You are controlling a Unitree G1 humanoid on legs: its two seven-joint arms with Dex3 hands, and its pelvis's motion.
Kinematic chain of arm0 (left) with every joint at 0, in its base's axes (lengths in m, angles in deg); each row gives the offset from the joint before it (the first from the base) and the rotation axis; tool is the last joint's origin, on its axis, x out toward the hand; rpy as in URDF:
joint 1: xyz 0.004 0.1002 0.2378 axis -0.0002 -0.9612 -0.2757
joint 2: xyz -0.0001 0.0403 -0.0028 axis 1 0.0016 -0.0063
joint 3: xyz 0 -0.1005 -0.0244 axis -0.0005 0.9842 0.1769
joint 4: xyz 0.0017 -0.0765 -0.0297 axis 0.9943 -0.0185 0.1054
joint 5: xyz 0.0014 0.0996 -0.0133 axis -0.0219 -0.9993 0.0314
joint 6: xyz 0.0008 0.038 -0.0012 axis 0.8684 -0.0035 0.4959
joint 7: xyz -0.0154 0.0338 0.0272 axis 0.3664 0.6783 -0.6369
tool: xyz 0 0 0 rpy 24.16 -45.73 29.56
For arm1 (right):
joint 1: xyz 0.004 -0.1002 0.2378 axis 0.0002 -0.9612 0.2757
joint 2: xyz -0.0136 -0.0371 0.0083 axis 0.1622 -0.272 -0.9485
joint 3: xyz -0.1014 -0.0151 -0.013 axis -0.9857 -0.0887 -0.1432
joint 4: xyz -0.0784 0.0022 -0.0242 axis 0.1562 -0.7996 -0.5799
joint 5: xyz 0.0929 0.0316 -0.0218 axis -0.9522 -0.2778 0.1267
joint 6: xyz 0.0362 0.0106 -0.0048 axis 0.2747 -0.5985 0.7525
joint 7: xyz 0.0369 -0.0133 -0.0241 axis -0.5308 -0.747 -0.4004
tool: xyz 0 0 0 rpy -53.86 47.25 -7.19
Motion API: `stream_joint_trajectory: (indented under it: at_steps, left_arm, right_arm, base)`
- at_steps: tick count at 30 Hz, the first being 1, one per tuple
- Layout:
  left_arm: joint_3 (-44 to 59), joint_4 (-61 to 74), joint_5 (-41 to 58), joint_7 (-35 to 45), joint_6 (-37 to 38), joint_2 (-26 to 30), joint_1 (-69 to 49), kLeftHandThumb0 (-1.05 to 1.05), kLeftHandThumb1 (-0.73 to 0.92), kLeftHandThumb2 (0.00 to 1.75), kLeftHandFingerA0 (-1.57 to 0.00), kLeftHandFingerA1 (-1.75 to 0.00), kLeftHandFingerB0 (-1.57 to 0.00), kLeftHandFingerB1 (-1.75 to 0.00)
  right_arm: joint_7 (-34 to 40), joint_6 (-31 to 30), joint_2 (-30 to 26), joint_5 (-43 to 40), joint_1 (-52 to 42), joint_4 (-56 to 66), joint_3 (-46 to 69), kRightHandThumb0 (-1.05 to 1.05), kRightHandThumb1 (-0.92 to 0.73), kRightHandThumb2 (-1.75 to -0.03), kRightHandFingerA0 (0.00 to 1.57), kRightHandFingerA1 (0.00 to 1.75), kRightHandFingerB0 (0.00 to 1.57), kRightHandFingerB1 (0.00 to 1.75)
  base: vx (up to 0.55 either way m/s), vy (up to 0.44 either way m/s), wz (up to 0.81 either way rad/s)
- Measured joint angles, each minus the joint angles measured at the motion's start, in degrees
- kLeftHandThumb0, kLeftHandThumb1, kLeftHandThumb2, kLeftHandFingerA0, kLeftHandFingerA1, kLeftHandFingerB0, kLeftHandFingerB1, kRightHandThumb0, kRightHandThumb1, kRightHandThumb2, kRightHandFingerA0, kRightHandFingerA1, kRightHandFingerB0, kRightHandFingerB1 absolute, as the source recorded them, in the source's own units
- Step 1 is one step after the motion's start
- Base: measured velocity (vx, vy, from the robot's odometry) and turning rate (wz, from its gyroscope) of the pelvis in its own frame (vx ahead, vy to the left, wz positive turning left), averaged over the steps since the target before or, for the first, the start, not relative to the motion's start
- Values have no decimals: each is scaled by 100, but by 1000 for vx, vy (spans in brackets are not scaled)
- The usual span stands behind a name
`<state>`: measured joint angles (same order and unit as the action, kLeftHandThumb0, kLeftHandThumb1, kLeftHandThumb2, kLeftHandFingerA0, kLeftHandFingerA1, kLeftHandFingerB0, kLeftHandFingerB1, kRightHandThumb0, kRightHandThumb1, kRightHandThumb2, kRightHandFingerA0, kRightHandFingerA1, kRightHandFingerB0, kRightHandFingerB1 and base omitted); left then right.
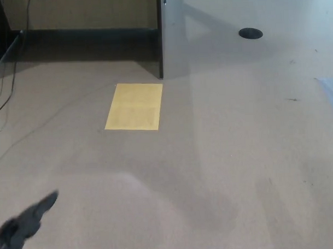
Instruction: A person is holding a plastic bag and the robot extends its left hand to grab the bag by hooking its thumb into the holes at the top and brings its hand down by its side. Then it extends its arm again to hand the plastic bag back to the person.
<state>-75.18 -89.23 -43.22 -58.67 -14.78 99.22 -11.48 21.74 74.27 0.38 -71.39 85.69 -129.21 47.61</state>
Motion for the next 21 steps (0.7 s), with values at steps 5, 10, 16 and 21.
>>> stream_joint_trajectory:
  at_steps: [5, 10, 16, 21]
  left_arm:
    - [-29, -1240, -41, -292, 110, 1, 1, -54, 45, 54, -6, -25, 0, -19]
    - [-107, -2480, -74, -627, 267, 8, 113, -57, 37, 74, -8, -34, 0, -17]
    - [-246, -3843, -96, -1089, 568, 119, 398, -59, 38, 74, -9, -38, 0, -14]
    - [-382, -4321, -93, -1325, 839, 194, 575, -56, 36, 75, -9, -36, 0, -16]
  right_arm:
    - [1, -3, 3, 1, 9, -1, -2, -33, -70, -61, 70, 51, 46, 38]
    - [6, -12, 3, 10, 13, -23, -11, -33, -69, -60, 70, 52, 46, 38]
    - [25, -59, 3, 33, 15, -113, -20, -33, -67, -60, 70, 52, 45, 38]
    - [47, -98, 9, 36, 27, -228, -19, -33, -67, -60, 70, 51, 45, 38]
  base:
    - [0, 0, 0]
    - [0, 0, 0]
    - [0, 0, 0]
    - [0, 0, 0]
